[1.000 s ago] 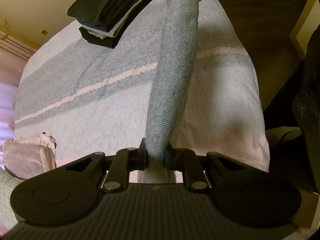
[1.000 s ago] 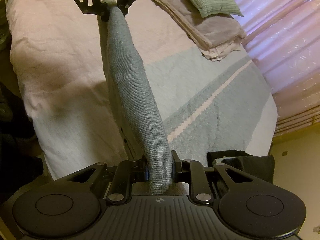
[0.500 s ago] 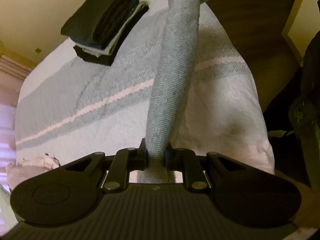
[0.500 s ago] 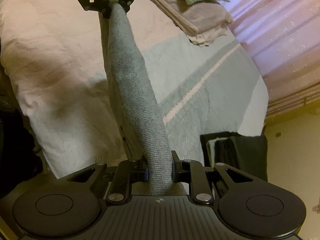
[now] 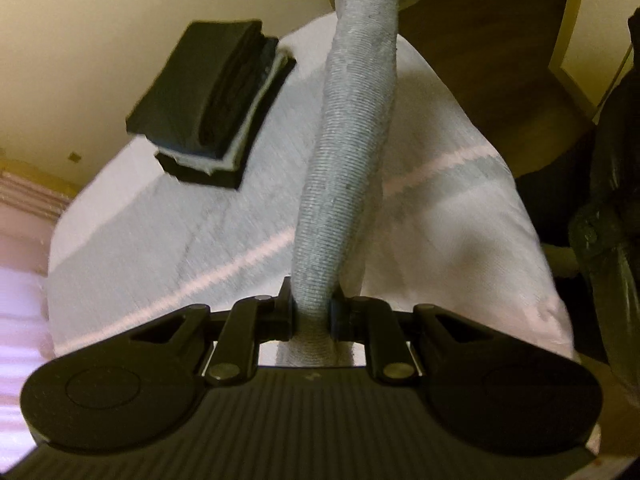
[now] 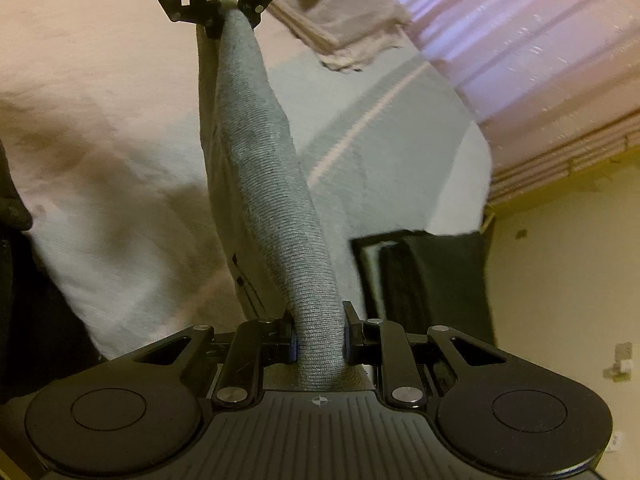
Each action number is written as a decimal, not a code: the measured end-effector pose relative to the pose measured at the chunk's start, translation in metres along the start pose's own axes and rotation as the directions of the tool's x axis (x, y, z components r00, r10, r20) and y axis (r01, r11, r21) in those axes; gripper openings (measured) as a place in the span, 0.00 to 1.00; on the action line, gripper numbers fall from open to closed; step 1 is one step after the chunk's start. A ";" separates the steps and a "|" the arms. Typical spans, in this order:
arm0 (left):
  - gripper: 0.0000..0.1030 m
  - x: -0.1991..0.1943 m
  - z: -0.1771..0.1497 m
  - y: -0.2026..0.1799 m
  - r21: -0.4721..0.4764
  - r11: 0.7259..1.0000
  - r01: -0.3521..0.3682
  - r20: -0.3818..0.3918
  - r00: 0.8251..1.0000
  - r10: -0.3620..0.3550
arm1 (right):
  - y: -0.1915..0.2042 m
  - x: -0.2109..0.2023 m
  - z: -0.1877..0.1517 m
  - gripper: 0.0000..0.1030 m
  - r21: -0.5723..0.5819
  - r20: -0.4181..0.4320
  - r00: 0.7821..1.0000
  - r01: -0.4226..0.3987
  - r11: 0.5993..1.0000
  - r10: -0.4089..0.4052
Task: Fold clothes
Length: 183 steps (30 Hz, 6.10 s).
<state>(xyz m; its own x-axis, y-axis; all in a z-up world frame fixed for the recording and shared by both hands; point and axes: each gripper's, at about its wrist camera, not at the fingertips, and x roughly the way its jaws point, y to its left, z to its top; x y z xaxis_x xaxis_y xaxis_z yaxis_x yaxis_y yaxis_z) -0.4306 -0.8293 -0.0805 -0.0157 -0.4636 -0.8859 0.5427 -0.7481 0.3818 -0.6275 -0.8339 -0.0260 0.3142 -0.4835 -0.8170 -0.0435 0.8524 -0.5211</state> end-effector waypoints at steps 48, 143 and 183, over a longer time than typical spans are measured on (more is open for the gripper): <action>0.13 0.318 0.173 0.143 -0.050 0.858 -0.511 0.143 0.846 0.513 | -0.184 0.229 -0.209 0.17 0.183 0.110 0.855 0.484 0.856 -0.507; 0.99 0.051 0.107 -0.015 -0.965 0.259 -0.049 0.004 0.980 0.200 | -0.050 -0.023 -0.160 0.91 0.995 -0.012 0.979 0.033 0.098 -0.203; 0.99 0.046 0.150 -0.040 -0.954 0.278 -0.110 -0.051 0.976 0.211 | -0.052 -0.021 -0.171 0.91 0.987 0.003 0.992 0.017 0.158 -0.129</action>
<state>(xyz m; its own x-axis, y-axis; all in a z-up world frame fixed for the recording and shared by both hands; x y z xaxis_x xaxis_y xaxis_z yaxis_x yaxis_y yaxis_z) -0.5789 -0.8921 -0.0974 0.1417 -0.5862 -0.7977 0.9539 0.2962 -0.0482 -0.7939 -0.9023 -0.0243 0.3205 -0.5889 -0.7419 0.9348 0.3231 0.1473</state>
